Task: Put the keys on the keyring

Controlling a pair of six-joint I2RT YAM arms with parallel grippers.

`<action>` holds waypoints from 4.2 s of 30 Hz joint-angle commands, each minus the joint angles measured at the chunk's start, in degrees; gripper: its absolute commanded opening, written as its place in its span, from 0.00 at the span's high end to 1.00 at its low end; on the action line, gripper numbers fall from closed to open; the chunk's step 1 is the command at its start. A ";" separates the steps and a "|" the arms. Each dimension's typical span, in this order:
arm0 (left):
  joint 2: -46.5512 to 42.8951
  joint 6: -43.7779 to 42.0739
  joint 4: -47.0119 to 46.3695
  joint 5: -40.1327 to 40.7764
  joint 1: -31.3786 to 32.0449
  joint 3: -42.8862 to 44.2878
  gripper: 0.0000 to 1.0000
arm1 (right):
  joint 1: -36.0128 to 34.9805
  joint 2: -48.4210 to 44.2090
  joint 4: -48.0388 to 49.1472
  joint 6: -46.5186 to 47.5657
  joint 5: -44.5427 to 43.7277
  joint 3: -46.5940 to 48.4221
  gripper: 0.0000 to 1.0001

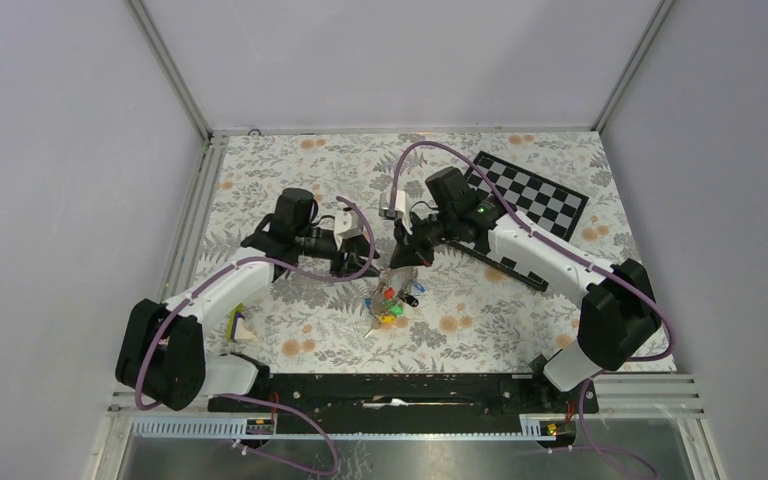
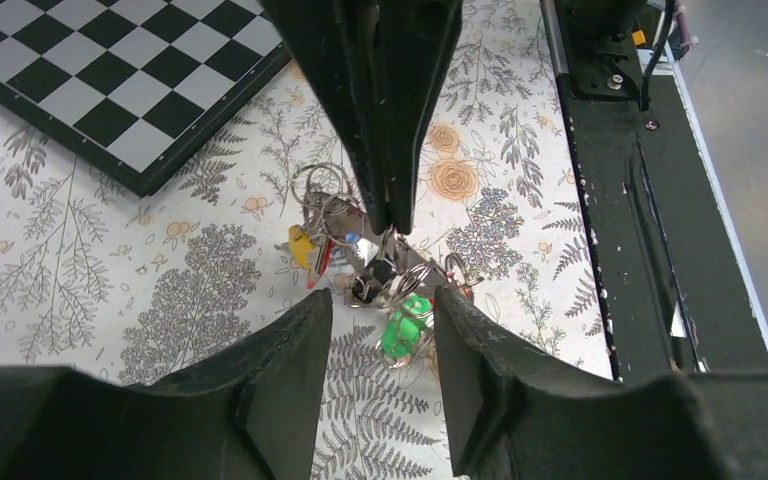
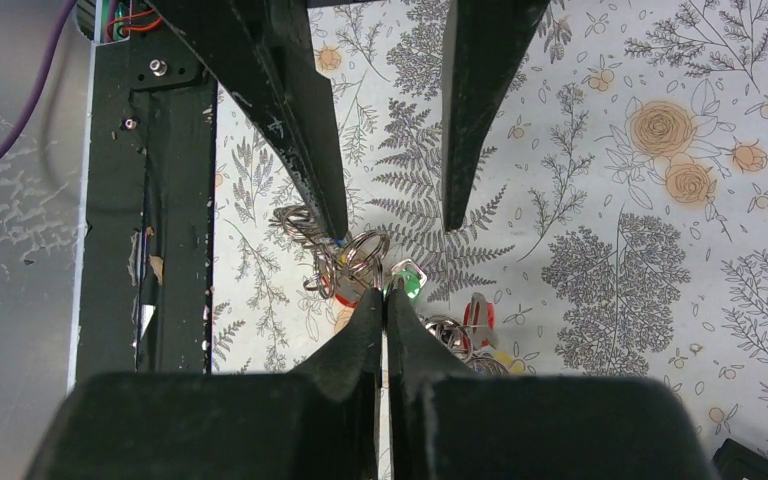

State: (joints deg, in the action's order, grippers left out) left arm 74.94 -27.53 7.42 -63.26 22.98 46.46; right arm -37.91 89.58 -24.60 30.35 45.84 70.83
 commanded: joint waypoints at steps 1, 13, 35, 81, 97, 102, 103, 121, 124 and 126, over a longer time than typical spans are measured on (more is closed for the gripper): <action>-0.27 -4.32 -2.30 -2.59 1.18 2.00 0.55 | 0.55 -2.58 1.30 -0.42 4.19 0.21 1.00; 0.59 -4.35 -0.82 -3.85 2.57 2.92 1.00 | 1.62 -2.39 1.47 -0.60 4.28 0.14 1.00; 0.95 -4.32 9.62 -7.00 2.59 7.15 0.90 | 3.32 -3.52 6.35 -5.21 1.54 -2.39 1.00; 5.15 -9.76 13.19 -6.47 1.91 10.81 0.86 | 4.78 -4.17 6.27 -5.33 3.99 -2.86 1.00; 9.04 11.33 -9.02 -8.05 0.99 10.59 0.39 | 5.06 -4.22 6.41 -5.48 5.60 -3.05 1.00; 11.35 11.50 -9.18 -7.35 2.46 11.10 0.47 | 5.05 -4.39 6.45 -5.56 5.92 -3.09 1.00; 11.59 11.26 -9.13 -7.11 2.50 10.92 0.48 | 5.11 -4.48 6.41 -5.56 5.92 -3.14 1.00; 13.57 2.49 -0.30 -8.40 4.00 11.06 0.80 | 5.94 -4.37 7.72 -6.96 6.77 -3.58 1.00; 13.70 2.13 0.04 -8.92 4.00 11.14 0.92 | 6.08 -4.31 8.13 -7.39 7.06 -3.72 1.00; 13.77 2.26 0.04 -9.14 4.00 11.40 1.00 | 6.09 -4.11 8.08 -7.47 7.15 -3.70 1.00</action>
State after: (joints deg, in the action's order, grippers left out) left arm 88.27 -22.90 6.15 -70.19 26.87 56.60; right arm -32.60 86.89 -19.88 24.25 49.54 66.57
